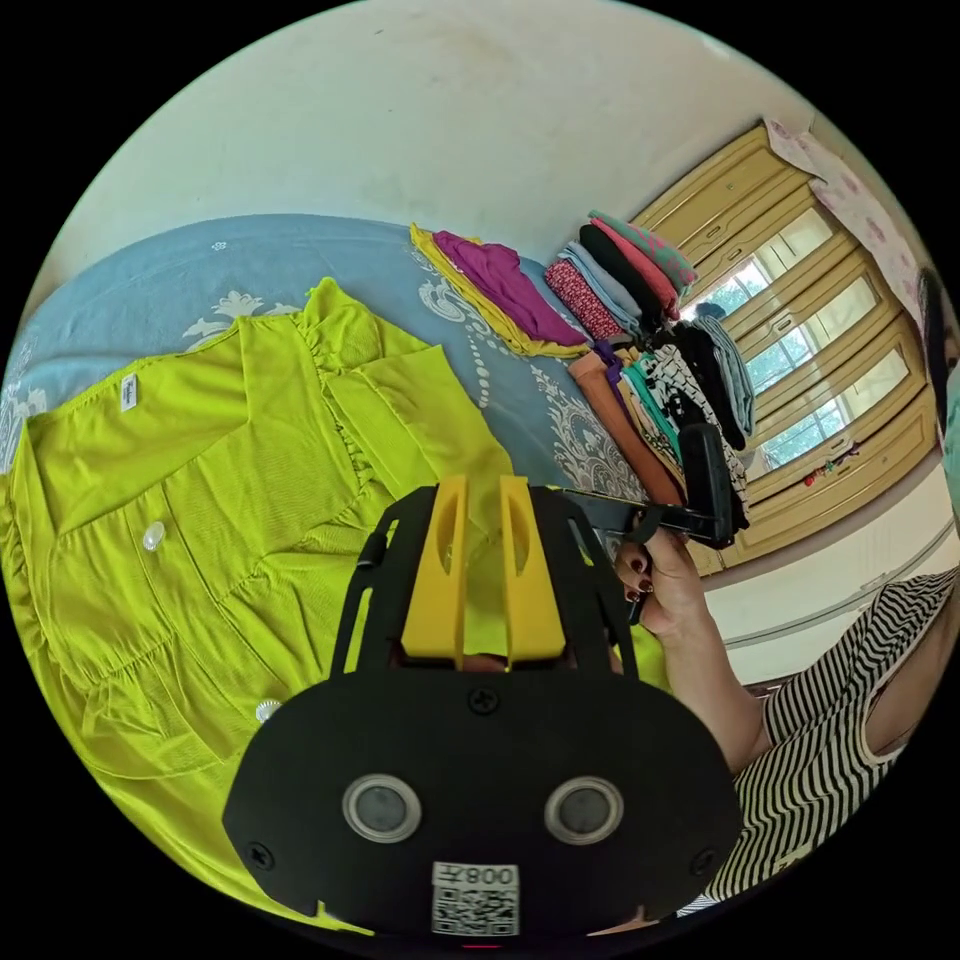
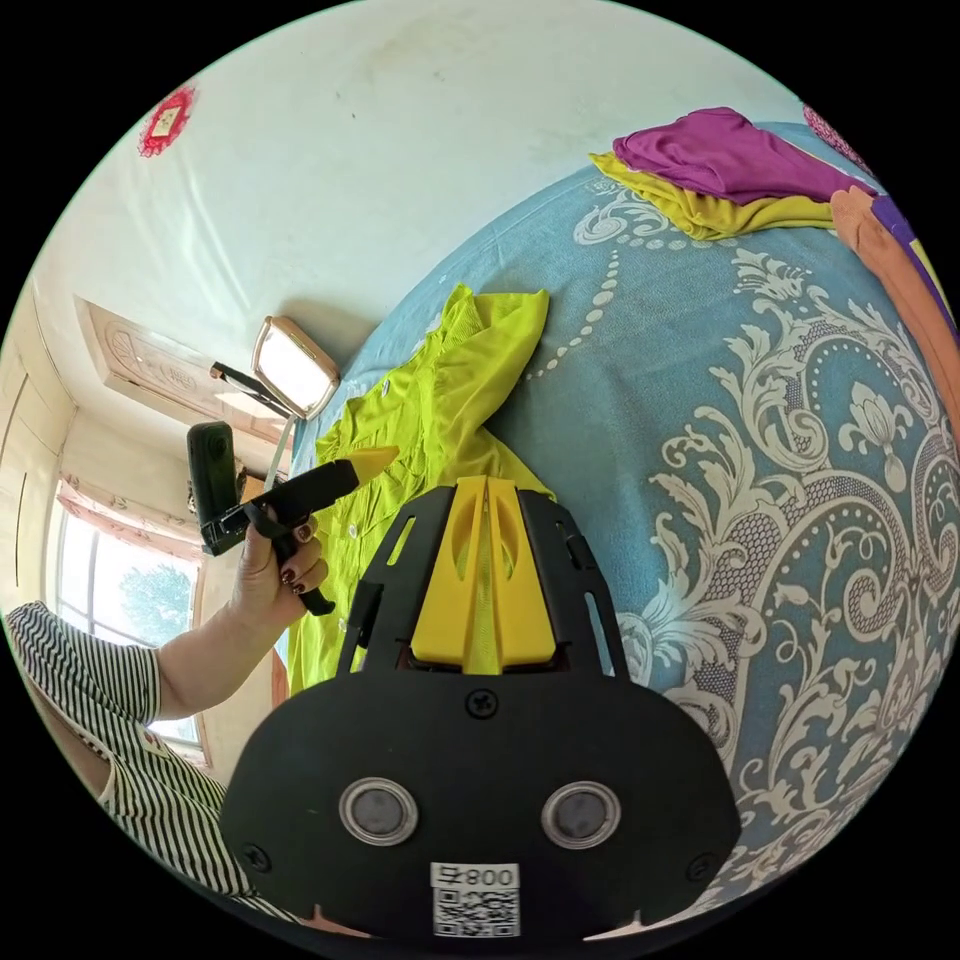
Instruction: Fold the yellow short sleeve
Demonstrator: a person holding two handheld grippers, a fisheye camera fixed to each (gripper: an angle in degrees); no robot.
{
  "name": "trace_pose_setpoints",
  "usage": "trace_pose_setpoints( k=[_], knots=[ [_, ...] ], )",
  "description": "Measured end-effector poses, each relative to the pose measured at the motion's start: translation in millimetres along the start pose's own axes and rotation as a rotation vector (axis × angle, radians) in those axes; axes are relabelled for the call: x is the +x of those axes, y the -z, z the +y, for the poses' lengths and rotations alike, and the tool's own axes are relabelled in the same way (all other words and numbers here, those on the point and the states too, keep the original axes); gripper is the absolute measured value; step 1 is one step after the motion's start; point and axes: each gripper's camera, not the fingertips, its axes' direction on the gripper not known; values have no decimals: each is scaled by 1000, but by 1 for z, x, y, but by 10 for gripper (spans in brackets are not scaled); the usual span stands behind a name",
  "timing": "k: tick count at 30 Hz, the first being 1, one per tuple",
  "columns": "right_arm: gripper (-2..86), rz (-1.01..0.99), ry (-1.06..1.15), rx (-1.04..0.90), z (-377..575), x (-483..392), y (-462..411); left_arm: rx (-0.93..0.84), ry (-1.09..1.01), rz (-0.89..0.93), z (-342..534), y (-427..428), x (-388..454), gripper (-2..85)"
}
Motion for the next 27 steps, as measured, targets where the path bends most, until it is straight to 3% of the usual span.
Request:
trace_pose_setpoints(
  k=[6, 14, 22, 27],
  knots=[
    [1, 65, -2, 27, -2, -42, -1, -190, -12, -46, 55, -7, -23, 48],
    [3, 27, -17, 157, 7, -98, 26, 42, 187, -12, 167, 103, -82, 52],
    [26, -10, 179, -29, -29, -240, -22, 396, 786, -214, 392, 261, -185, 81],
    [41, -43, 348, -155, -54, -358, -74, 506, 922, -261, 465, 300, -219, 94]
  ],
)
